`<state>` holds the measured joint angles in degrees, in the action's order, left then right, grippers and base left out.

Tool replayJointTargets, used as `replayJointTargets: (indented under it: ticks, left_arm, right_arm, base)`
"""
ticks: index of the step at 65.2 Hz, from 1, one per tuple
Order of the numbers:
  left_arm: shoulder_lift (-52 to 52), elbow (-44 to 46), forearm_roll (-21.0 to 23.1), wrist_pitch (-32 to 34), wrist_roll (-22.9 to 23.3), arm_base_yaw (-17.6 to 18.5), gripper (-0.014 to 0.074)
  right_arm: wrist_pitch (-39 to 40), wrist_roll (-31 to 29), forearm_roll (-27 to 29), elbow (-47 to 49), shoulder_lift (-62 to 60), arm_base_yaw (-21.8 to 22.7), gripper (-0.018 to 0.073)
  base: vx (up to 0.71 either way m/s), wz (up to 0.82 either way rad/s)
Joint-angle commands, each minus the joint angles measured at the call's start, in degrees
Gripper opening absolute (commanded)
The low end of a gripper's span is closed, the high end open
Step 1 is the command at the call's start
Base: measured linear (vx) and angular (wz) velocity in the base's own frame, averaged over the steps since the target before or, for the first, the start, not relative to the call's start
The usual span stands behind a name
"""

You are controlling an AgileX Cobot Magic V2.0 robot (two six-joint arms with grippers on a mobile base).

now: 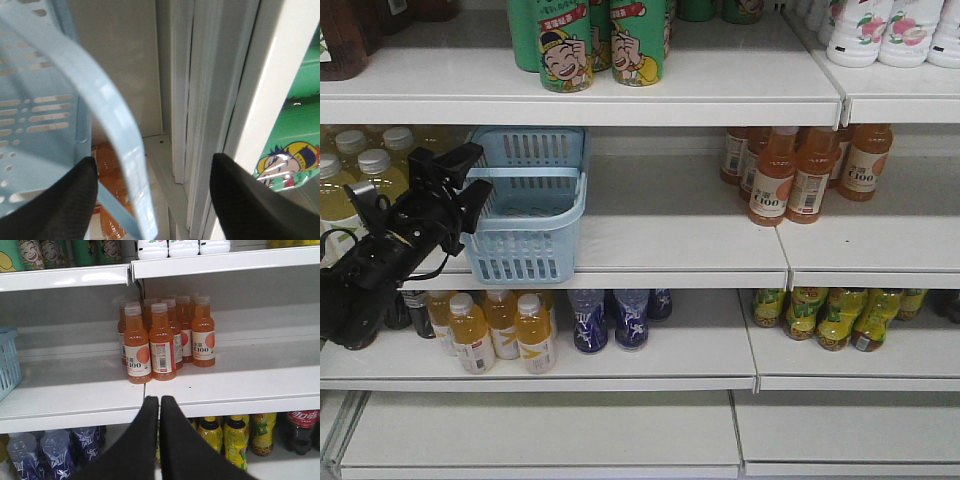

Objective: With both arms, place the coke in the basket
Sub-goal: 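Close the left gripper on the light-blue basket handle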

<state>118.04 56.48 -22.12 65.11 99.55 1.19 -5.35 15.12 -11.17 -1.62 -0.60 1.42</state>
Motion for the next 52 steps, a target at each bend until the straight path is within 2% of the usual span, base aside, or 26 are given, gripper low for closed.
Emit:
replayJointTargets:
  ticks: [1, 22, 30, 40, 52]
  left_arm:
    - [-2.1, 3.0, 1.3, 3.8, 0.5, 0.1, 0.0469]
    - [0.5, 7.0, 1.3, 1.4, 0.6, 0.2, 0.0465]
    - [0.6, 7.2, 1.8, 1.3, 0.7, 0.2, 0.0427]
    - [0.6, 7.2, 1.6, 1.4, 2.1, 0.2, 0.0304]
    - [0.6, 7.2, 0.8, 1.6, 2.1, 0.2, 0.0079]
  right_arm:
    - [4.1, -0.4, -0.7, -0.6, -1.0, 0.1, -0.0005]
    - [4.1, -0.4, -0.7, -0.6, -1.0, 0.1, -0.0005]
    - [4.1, -0.4, -0.7, -0.6, -1.0, 0.1, -0.0005]
    - [4.1, -0.4, -0.7, -0.6, -1.0, 0.1, -0.0005]
    - [4.1, -0.4, -0.7, -0.6, -1.0, 0.1, -0.0005]
  base:
    - [0.0, 0.0]
    - [0.0, 0.0]
    - [0.0, 0.0]
    - [0.0, 0.0]
    - [0.0, 0.0]
